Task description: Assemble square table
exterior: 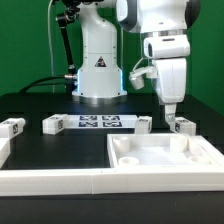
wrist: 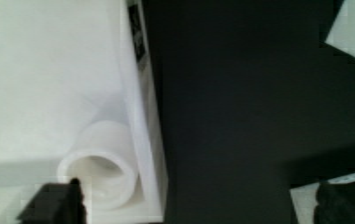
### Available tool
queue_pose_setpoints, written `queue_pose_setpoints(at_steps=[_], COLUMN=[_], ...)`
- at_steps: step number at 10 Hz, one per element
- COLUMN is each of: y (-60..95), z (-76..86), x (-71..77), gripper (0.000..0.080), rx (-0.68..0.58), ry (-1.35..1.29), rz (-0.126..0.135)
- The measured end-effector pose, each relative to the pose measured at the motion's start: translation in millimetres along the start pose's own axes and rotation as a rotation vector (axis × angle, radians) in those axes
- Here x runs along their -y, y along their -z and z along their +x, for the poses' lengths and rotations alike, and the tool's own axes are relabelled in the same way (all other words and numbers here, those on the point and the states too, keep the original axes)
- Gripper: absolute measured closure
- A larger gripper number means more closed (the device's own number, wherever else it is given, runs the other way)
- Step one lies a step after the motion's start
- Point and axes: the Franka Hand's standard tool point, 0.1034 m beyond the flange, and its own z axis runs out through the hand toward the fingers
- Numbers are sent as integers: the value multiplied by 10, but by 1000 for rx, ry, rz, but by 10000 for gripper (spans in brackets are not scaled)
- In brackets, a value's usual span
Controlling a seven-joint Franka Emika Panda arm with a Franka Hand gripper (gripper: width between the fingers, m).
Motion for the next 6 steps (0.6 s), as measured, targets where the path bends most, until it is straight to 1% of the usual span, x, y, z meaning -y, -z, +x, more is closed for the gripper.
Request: queue_pose_setpoints(at_steps=[2,3,4,5,6], y=[-11,-11,-9,2,12], z=[-24,-22,-19,10,76], x=[0,1,4,39,80], gripper=[151,151,151,151,151], rx=[1,1,1,2,3], ry=[-21,-79,-181,-330,-454], rz=[2,3,3,3,4])
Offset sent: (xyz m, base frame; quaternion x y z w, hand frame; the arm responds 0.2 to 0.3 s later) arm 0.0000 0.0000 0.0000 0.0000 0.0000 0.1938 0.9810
